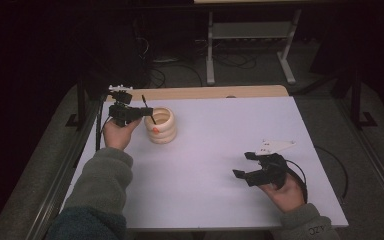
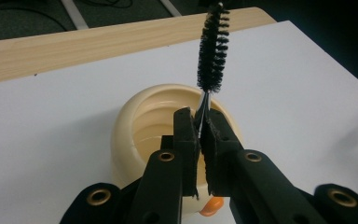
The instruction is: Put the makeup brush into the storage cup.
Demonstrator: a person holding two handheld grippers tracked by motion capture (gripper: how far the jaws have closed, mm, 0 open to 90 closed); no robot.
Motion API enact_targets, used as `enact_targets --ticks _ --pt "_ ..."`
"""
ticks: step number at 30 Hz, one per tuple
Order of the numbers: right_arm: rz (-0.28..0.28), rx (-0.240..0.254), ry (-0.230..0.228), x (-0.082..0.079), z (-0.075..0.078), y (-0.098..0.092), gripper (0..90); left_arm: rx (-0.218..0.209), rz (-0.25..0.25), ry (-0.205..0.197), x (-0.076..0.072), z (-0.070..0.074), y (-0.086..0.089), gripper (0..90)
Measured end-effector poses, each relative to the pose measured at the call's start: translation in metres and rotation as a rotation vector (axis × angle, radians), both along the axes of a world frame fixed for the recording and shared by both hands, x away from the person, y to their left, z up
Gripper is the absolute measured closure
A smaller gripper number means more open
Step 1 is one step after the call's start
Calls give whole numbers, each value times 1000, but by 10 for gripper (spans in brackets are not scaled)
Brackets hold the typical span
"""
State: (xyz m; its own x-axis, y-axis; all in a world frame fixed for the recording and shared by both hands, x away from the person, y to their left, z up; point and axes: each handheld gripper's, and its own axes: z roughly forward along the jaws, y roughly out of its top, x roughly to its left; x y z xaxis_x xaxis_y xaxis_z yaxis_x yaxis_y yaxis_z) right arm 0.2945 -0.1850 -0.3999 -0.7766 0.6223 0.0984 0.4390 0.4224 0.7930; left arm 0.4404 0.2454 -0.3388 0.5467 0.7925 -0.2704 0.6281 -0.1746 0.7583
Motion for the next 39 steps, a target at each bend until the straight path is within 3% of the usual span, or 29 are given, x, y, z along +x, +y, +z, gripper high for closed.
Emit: enact_targets --ticks 11,14,22,28,38,39 --pt "2 -11 -1 0 -1 2 231 33 4 8 -2 -7 -1 804" --pt "0 -13 3 0 -1 2 231 64 2 6 -2 -7 -2 757" --pt "-2 -12 -2 0 -1 1 231 76 -2 -15 -8 -5 -2 717" --pt "-5 -16 0 0 -1 1 231 106 -30 -31 -16 -4 -1 701" --pt "-12 -16 -5 1 -2 0 231 99 -62 -88 -37 1 1 628" --pt "-13 -16 -6 1 -2 -1 231 115 -71 -90 -39 1 1 612"
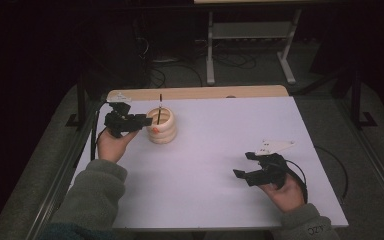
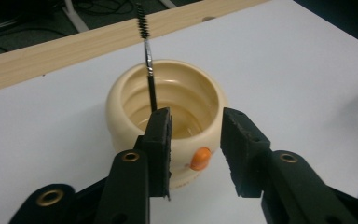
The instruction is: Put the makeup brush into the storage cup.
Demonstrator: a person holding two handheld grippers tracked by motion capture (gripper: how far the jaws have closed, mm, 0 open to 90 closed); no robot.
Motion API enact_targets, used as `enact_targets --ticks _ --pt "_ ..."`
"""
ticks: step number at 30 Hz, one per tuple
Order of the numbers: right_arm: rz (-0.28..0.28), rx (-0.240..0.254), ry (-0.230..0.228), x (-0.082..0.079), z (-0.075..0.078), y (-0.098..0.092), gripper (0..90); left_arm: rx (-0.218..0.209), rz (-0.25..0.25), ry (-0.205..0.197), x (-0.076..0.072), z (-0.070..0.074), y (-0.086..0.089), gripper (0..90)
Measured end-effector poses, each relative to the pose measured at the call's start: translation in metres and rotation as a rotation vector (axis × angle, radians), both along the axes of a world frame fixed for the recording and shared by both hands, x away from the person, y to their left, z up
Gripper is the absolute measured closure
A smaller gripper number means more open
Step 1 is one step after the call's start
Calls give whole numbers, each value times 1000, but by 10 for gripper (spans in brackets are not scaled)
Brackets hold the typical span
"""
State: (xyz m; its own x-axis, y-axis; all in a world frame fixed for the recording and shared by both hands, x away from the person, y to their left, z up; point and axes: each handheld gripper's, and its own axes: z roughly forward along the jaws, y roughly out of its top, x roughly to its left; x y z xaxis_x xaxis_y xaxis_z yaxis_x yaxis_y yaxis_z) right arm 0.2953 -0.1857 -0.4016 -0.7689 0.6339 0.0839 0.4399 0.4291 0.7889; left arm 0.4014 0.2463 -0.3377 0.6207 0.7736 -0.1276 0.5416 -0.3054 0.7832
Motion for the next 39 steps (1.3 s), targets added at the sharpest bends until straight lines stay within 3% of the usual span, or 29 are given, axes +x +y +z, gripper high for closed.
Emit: enact_targets --ticks 10,18,21,29,30,31,36,39 --pt "-15 5 8 0 0 -3 231 -3 -20 -22 -21 -10 0 492" --pt "-15 3 12 1 -1 -2 231 33 -51 -48 -39 -14 -3 376" --pt "-20 0 14 0 -1 -3 232 43 -60 -52 -45 -17 -2 359" --pt "-26 4 15 0 -1 -5 231 19 -55 -55 -60 -26 -1 345" --pt "-26 5 15 0 -1 -5 232 38 -69 -57 -60 -26 0 342" --pt "-28 5 17 0 -1 -5 232 21 -60 -61 -61 -27 -1 342" --pt "-26 4 10 -1 0 -8 232 24 -67 -65 -69 -27 -3 333" --pt "-32 10 13 -1 0 -9 232 1 -69 -69 -74 -28 -4 324"
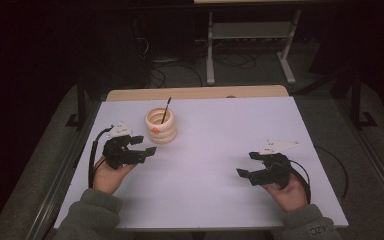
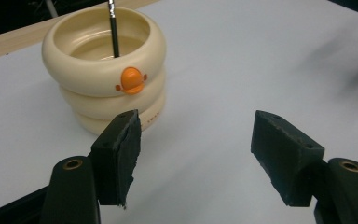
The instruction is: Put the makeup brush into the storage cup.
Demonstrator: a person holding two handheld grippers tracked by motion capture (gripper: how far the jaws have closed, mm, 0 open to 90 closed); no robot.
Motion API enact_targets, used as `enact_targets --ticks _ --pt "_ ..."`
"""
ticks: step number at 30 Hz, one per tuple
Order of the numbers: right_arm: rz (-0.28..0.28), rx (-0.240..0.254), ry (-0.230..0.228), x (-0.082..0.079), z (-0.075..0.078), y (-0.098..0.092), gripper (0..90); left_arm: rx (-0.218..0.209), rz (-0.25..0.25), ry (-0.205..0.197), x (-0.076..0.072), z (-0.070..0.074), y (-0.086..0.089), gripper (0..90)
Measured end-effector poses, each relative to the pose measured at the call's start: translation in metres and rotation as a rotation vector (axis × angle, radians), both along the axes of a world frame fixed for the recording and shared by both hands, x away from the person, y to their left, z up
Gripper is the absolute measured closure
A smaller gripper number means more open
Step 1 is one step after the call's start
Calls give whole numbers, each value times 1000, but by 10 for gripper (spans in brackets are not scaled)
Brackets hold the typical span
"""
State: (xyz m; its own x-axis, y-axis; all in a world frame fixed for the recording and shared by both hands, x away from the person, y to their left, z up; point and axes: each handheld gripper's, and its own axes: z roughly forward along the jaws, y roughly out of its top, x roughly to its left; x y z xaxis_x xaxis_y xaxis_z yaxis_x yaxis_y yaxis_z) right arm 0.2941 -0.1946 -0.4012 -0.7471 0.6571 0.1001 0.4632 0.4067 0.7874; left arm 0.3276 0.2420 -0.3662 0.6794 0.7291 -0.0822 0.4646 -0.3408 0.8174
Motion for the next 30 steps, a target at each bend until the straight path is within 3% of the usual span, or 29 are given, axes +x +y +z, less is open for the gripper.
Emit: enact_targets --ticks 11,13,18,30 --pt "-10 0 -1 -1 0 -7 231 -10 -2 -2 -19 -13 -2 308" --pt "-11 0 0 -1 0 -8 231 -33 -3 5 -22 -16 -1 308" --pt "-13 -6 5 -2 -2 -7 231 -40 -13 11 -31 -21 -3 303" --pt "-22 -9 7 -2 -4 -10 231 -20 -32 34 -47 -34 -4 270"
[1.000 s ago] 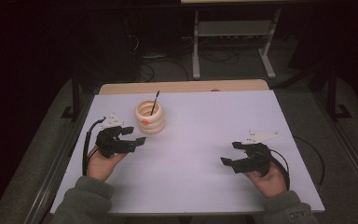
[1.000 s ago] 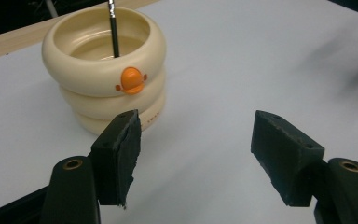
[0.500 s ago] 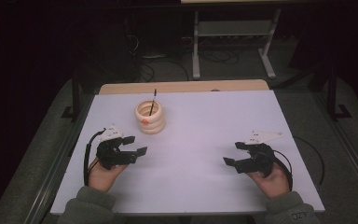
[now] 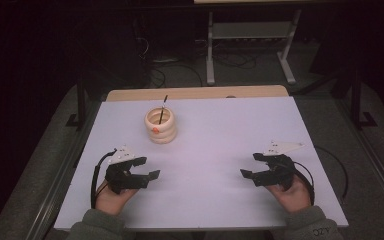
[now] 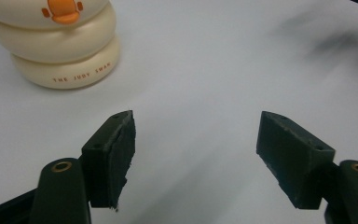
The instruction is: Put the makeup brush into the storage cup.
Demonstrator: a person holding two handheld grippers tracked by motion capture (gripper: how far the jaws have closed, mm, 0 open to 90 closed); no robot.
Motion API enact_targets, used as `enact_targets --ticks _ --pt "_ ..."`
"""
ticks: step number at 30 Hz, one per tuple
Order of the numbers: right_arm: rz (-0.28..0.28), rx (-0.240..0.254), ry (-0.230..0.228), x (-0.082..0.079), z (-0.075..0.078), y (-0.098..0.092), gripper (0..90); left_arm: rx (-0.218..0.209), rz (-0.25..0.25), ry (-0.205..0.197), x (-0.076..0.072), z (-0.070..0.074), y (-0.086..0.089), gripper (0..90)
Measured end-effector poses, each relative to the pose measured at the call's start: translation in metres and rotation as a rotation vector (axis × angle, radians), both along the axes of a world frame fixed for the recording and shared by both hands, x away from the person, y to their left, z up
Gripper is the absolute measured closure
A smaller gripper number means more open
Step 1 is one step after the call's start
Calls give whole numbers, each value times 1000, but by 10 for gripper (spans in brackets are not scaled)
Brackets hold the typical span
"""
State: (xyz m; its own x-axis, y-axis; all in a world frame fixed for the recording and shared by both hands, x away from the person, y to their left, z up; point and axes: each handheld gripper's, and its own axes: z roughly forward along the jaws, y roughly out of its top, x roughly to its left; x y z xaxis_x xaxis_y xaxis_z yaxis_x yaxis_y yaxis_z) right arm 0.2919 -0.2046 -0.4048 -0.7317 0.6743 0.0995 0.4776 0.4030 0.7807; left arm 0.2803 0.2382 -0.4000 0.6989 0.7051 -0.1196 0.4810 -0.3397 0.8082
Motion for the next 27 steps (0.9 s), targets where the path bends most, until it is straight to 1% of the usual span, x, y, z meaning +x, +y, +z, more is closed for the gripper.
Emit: enact_targets --ticks 4,5,6,7,9,13,15,16,19,21,23,24,27 --pt "-2 0 -1 0 -1 -2 231 -12 5 -3 -4 0 1 256" --pt "-2 -1 -2 0 -1 -2 231 -6 2 0 -5 1 1 253" --pt "-2 -1 1 0 -1 -2 231 -9 4 -3 -6 1 0 251" --pt "1 -3 1 0 -1 -2 231 -2 -3 -11 -6 1 0 250" --pt "1 -8 0 0 -2 -1 231 9 -8 -14 -6 0 0 249" --pt "3 -6 2 0 -3 -1 231 1 -6 -13 -6 0 0 247" --pt "1 -5 12 1 -5 0 231 -2 -7 -17 -6 1 0 246" --pt "0 -7 16 1 -6 0 231 5 -14 -21 -6 1 0 245" --pt "1 -5 23 2 -7 1 231 3 -17 -15 -6 0 -2 242" --pt "3 -8 18 2 -8 2 231 2 -23 -9 -6 -1 -2 240" --pt "2 -6 23 2 -8 2 231 -2 -39 -7 -6 -1 -3 239" --pt "2 -8 23 2 -9 2 231 -2 -37 -9 -6 -1 -4 239" --pt "5 -11 25 2 -10 4 231 11 -42 -9 -6 -1 -5 239"
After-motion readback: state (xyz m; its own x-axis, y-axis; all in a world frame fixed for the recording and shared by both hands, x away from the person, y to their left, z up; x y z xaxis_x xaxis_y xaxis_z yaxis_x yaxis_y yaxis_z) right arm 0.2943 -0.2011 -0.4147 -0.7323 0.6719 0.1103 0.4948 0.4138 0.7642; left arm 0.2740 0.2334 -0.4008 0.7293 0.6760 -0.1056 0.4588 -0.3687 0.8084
